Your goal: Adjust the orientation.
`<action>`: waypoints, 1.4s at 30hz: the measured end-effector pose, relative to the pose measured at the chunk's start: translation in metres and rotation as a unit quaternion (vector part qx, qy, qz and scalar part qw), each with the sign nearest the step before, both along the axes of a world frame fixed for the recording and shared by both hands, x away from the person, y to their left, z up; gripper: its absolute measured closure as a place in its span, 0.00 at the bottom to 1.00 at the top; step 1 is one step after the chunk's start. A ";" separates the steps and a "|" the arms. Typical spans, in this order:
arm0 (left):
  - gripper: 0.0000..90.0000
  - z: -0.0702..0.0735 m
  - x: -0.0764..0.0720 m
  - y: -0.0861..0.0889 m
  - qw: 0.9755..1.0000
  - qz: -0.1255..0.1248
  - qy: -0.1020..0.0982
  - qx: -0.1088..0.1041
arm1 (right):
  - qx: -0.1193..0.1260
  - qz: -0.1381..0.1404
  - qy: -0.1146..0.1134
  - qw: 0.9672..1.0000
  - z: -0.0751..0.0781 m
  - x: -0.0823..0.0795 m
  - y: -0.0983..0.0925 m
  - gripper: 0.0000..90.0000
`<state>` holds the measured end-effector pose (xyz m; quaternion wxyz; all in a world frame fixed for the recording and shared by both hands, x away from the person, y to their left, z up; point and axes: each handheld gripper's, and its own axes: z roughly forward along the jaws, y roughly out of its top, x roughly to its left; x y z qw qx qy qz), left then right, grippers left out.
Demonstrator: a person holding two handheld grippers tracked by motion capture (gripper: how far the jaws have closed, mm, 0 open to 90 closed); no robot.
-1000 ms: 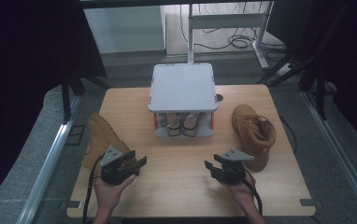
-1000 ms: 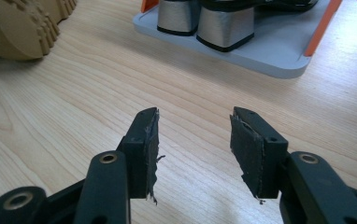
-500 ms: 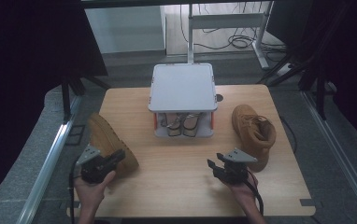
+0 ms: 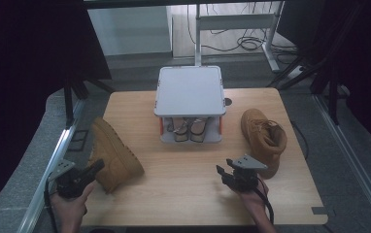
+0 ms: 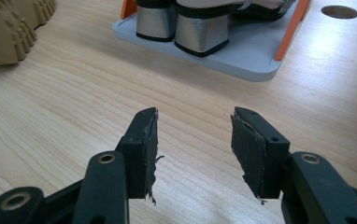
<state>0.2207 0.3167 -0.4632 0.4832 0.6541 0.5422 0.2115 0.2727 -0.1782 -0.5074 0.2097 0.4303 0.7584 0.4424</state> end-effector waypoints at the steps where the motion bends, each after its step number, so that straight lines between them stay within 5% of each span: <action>1: 0.99 -0.002 -0.002 0.001 1.000 0.000 0.000 0.003 | 0.001 -0.001 0.000 1.000 0.000 0.000 -0.001 0.56; 13: 0.99 -0.023 -0.037 0.044 0.999 0.041 0.020 -0.002 | 0.002 -0.007 0.004 1.000 -0.001 0.001 -0.002 0.56; 23: 0.99 -0.047 -0.022 0.038 0.998 0.033 0.060 0.010 | -0.004 -0.007 0.005 1.000 -0.002 0.001 0.000 0.56; 42: 0.99 -0.049 -0.010 0.027 0.997 0.013 0.070 -0.004 | -0.001 -0.009 0.002 1.000 0.000 0.000 -0.002 0.56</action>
